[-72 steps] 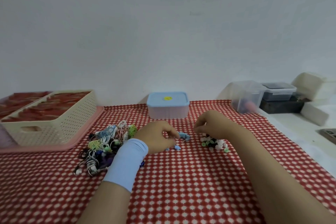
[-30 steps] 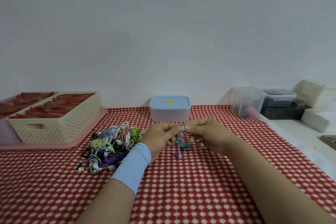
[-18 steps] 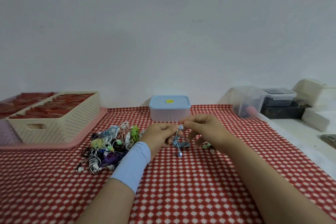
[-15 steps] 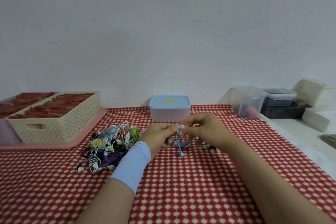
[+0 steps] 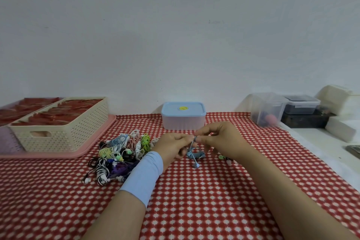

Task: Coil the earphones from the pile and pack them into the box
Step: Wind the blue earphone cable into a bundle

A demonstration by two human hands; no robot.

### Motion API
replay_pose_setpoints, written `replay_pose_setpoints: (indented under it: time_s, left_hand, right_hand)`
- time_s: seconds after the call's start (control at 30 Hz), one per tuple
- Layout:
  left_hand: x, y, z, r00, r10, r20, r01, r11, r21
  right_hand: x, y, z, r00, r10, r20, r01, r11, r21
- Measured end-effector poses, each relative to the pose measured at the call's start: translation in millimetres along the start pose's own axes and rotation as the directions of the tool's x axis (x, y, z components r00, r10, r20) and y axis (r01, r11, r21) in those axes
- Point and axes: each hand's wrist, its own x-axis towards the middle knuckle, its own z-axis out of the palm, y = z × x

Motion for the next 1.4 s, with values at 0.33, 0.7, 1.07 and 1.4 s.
replay_pose_setpoints:
  time_s: [0.33,0.7,1.07,1.4]
  left_hand:
    - [2,-4,-3,0.991,0.087,0.099,-0.085,0.996,-0.020]
    - [0,-3,-1,0.984,0.118,0.137,-0.112,0.992,-0.053]
    - [6,2,-5,0.962,0.255,-0.098,-0.211,0.922,0.325]
    - [13,-7,-16,0.963,0.250,-0.104,-0.083,0.640,0.764]
  right_hand:
    - [-3,0,-12,0.945,0.247,0.214,-0.307,0.895,0.324]
    - [1,4,-10,0.930,0.265,0.253,-0.338,0.889,0.309]
    - [6,14,-39,0.967,0.150,-0.205,-0.180,0.974,-0.138]
    - [6,11,-35,0.945,0.326,0.006,-0.227,0.670,-0.706]
